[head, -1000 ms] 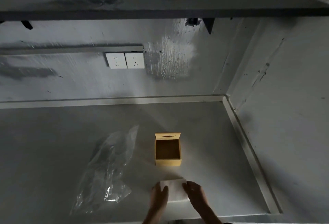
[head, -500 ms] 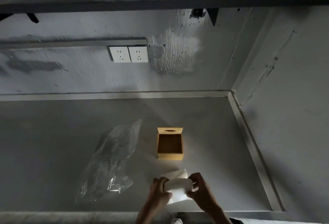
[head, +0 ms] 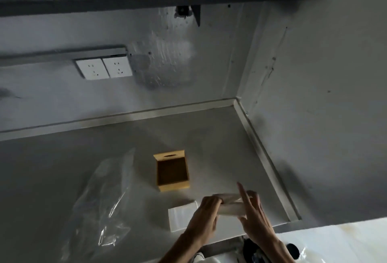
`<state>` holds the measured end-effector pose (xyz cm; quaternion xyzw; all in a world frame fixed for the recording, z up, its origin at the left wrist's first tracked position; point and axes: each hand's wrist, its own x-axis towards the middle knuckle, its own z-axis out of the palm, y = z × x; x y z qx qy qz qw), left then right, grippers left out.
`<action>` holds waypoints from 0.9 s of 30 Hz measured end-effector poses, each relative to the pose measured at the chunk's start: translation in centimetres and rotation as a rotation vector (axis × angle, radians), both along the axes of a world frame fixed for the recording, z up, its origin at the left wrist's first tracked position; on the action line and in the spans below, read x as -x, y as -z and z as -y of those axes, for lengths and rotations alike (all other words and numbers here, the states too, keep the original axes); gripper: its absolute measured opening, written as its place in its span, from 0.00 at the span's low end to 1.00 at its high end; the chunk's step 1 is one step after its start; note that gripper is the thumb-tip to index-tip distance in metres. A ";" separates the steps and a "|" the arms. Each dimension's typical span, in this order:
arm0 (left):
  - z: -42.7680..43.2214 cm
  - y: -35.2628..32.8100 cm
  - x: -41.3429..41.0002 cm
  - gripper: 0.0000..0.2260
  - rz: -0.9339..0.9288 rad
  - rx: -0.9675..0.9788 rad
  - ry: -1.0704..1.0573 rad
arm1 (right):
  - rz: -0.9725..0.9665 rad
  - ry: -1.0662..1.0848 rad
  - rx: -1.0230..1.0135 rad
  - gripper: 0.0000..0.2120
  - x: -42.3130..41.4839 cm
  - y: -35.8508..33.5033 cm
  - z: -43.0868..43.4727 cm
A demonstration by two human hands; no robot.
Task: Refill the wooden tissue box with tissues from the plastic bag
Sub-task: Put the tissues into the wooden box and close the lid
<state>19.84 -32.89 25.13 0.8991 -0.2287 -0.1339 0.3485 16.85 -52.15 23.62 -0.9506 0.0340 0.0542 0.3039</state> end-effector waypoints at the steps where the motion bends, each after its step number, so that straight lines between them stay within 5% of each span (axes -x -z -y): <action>1: 0.3 0.5 -0.1 0.19 0.015 0.006 0.006 | 0.006 0.012 0.000 0.48 -0.1 0.4 0.1; 6: 1.8 4.1 0.2 0.21 0.013 -0.025 -0.030 | -0.009 0.098 0.012 0.25 0.1 2.2 0.6; 9: 2.4 6.1 0.5 0.28 0.026 -0.086 -0.086 | -0.097 0.108 0.029 0.21 0.6 2.9 1.2; 13: 2.9 5.5 -0.2 0.37 0.050 -0.151 0.063 | -0.167 0.079 0.056 0.25 0.6 3.7 1.9; 18: 3.0 6.5 -0.9 0.29 0.092 -0.223 0.120 | -0.099 -0.049 0.142 0.42 0.2 4.5 2.3; 24: 2.9 6.9 -1.6 0.34 0.042 -0.185 0.122 | 0.049 -0.132 0.280 0.42 -0.4 5.2 1.5; 27: 3.0 6.5 -1.3 0.28 0.023 -0.154 0.059 | 0.041 -0.211 0.380 0.48 -1.1 5.1 0.6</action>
